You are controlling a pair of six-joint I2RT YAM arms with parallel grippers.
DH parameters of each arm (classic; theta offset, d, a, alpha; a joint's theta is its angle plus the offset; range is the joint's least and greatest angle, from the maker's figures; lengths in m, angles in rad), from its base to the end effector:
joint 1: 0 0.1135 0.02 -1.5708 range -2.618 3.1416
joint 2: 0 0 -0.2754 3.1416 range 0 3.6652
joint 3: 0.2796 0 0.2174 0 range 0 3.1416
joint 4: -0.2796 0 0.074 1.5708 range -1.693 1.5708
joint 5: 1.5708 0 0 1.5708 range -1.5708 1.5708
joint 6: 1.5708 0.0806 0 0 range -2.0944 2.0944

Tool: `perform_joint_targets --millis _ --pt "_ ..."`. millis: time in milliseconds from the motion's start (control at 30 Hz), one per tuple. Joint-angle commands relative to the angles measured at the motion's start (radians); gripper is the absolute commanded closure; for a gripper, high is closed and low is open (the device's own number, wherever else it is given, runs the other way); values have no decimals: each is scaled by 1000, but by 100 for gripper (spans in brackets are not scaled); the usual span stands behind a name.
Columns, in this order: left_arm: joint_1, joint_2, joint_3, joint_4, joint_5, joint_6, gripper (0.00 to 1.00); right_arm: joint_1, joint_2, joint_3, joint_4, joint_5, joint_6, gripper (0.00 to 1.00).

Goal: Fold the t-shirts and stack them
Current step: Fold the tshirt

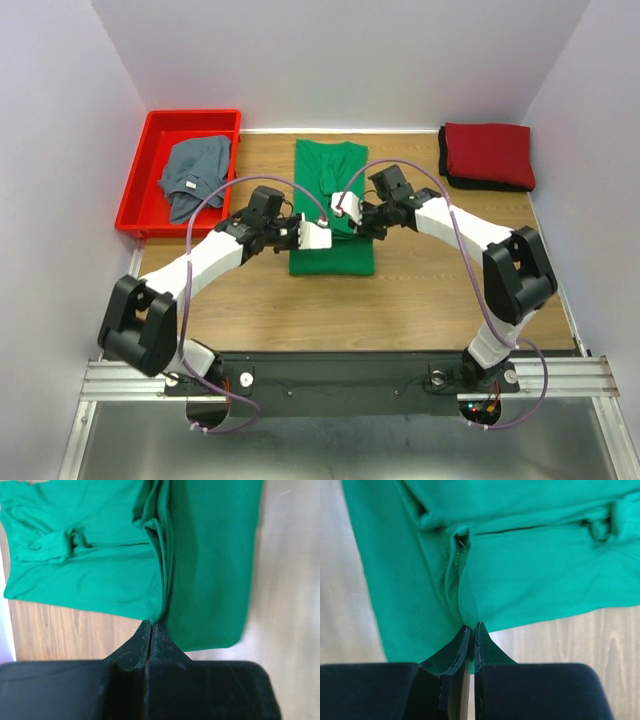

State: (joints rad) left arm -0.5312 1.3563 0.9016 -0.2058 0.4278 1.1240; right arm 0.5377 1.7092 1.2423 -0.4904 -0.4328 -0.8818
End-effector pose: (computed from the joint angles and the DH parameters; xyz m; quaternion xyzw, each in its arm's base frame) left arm 0.2347 -0.1767 0.2543 0.7094 0.5252 -0.0569 0.4665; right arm 0.2887 0.2115 0.2255 -0.6559 0.6640 0.1512 0.3256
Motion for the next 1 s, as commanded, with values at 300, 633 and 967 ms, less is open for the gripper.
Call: perform_joint_targets --millis 300,633,967 --pt "129 270 252 75 61 114 100 -93 239 278 3 -93 -98 99" --pt "152 401 359 75 69 138 100 -119 346 400 -7 -93 -123 99" --pt "168 498 433 100 34 117 86 -131 411 476 -8 -61 -117 65"
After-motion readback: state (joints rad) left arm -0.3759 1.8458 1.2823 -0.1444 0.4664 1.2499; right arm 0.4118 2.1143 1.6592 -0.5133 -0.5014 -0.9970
